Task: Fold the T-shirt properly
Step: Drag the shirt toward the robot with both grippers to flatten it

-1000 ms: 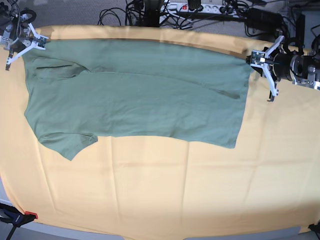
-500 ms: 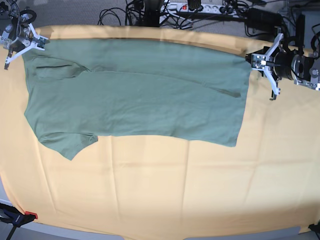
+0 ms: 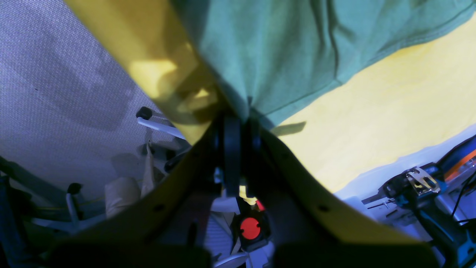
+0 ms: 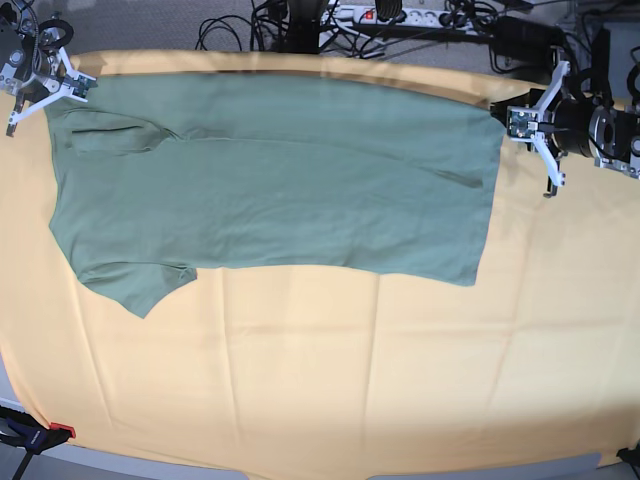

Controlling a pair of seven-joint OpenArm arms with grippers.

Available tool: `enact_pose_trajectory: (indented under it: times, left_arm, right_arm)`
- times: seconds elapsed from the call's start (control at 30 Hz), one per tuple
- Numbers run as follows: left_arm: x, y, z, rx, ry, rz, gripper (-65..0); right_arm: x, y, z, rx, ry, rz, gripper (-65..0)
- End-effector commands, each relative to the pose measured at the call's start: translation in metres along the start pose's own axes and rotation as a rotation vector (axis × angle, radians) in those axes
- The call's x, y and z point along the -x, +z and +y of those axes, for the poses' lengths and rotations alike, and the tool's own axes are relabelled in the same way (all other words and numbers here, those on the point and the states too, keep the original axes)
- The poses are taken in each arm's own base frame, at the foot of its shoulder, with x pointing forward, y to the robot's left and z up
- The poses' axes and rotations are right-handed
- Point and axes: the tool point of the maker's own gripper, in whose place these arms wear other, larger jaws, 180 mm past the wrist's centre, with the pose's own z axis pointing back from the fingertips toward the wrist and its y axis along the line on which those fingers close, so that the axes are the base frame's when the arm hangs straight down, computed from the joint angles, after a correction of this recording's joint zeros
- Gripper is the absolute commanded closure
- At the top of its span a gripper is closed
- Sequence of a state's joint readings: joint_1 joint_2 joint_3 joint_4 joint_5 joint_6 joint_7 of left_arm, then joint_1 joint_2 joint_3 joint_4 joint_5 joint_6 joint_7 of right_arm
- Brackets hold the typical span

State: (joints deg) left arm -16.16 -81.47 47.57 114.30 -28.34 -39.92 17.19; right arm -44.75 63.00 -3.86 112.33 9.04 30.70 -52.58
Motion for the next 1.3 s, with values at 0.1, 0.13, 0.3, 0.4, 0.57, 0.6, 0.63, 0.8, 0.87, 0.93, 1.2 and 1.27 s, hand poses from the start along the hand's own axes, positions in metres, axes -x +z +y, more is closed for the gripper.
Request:
enact_pose_trajectory:
  times: [0.1,0.13,0.3,0.4,0.57,0.6,0.63,0.8,0.87,0.93,1.2,1.27]
  left_arm:
    - [-0.001,0.009,0.003,-0.010,0.022,0.000,0.0]
    - [-0.001,0.009,0.002,-0.007,0.031,0.002,0.0]
    - [-0.001,0.009,0.001,-0.001,0.050,-0.001,0.0]
    - [-0.001,0.009,0.001,0.000,0.051,-0.001,-3.3]
    - [-0.001,0.009,0.001,-0.001,0.051,-0.001,-30.7]
    - [-0.001,0.009,0.001,-0.001,0.050,-0.001,-31.2]
    - [-0.001,0.010,0.001,-0.002,0.048,0.002,-31.2]
    - [0.003,0.011,0.003,-0.008,0.041,0.024,-31.2]
    - [0.004,0.011,0.003,-0.009,0.041,0.030,-31.2]
    - [0.004,0.011,0.003,-0.009,0.041,0.031,-31.2]
    - [-0.002,0.019,0.019,-0.056,0.016,0.025,-31.2]
    - [-0.007,0.025,0.028,-0.087,0.006,0.015,-31.2]
  right_arm:
    - [0.005,0.003,-0.008,0.026,-0.008,0.022,0.0]
    - [0.005,0.003,-0.008,0.027,-0.010,0.022,0.0]
    - [0.005,0.003,-0.008,0.026,-0.009,0.022,0.0]
    - [0.005,0.003,-0.008,0.026,-0.009,0.022,0.0]
    - [0.006,0.003,-0.008,0.026,-0.010,0.027,-12.6]
    - [0.007,0.003,-0.009,0.029,-0.014,0.033,-17.7]
    - [0.008,0.003,-0.009,0.030,-0.016,0.039,-21.5]
    - [0.009,0.003,-0.008,0.027,-0.018,0.044,-24.4]
    - [0.007,0.004,-0.006,0.011,-0.029,0.032,-24.4]
    - [0.006,0.004,-0.004,0.004,-0.048,0.026,-24.4]
    - [0.009,0.007,-0.003,-0.002,-0.042,0.058,-24.4]
    - [0.004,0.012,0.001,-0.018,-0.046,0.051,-24.4]
